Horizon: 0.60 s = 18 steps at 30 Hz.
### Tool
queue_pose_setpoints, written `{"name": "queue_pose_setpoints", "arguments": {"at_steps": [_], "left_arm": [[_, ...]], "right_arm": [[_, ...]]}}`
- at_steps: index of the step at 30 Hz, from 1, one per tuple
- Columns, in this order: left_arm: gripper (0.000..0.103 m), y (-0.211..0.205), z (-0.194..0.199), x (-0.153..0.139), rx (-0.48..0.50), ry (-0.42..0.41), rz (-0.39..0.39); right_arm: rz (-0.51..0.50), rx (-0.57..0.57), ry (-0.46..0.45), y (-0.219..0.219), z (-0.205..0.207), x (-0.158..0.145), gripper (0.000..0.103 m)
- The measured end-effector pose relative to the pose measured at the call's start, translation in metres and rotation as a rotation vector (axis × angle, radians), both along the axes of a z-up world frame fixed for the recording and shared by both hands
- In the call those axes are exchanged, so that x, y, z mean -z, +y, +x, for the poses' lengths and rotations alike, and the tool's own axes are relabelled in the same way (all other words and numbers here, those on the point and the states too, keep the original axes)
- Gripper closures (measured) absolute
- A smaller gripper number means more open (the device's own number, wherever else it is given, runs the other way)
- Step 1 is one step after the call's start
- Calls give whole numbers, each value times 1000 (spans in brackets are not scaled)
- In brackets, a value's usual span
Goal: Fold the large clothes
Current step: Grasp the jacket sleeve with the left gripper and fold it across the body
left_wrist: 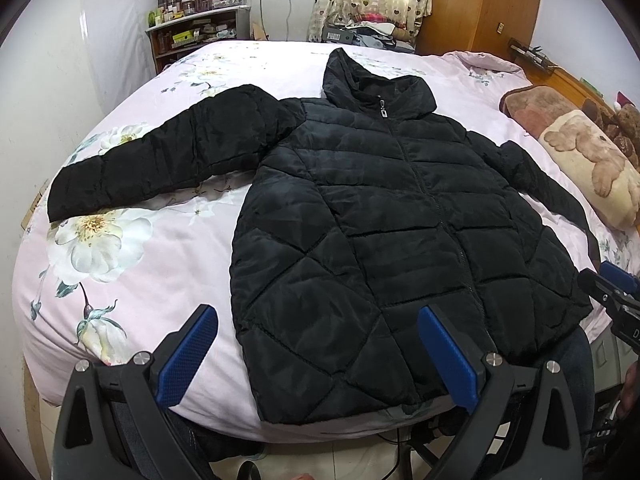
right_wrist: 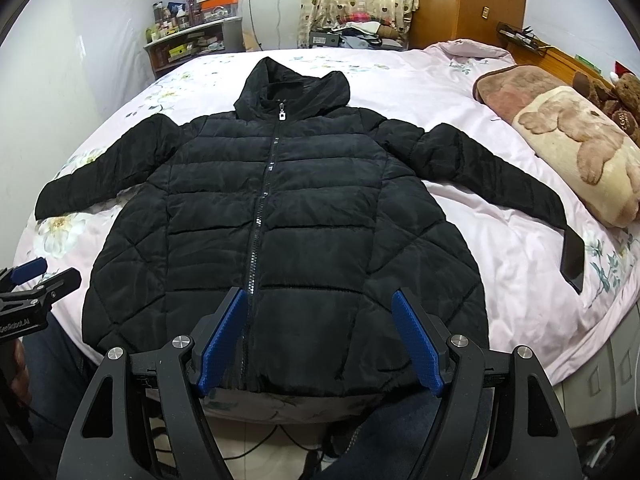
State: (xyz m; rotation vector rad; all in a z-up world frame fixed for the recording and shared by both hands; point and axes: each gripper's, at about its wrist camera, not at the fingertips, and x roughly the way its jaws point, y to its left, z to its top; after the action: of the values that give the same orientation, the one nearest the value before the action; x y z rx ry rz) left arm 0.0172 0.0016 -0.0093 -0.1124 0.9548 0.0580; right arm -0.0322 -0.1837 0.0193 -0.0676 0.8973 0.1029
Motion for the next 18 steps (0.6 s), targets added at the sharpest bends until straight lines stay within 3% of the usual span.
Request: {"name": "queue_pose_setpoints", "arguments": {"at_steps": [11, 18], "left_arm": [[4, 73, 45, 28, -145, 9, -113], [10, 130, 75, 40, -266, -25, -67]], "right_arm": [[28, -74, -6, 23, 51, 10, 29], [44, -116, -6, 46, 99, 21, 28]]}}
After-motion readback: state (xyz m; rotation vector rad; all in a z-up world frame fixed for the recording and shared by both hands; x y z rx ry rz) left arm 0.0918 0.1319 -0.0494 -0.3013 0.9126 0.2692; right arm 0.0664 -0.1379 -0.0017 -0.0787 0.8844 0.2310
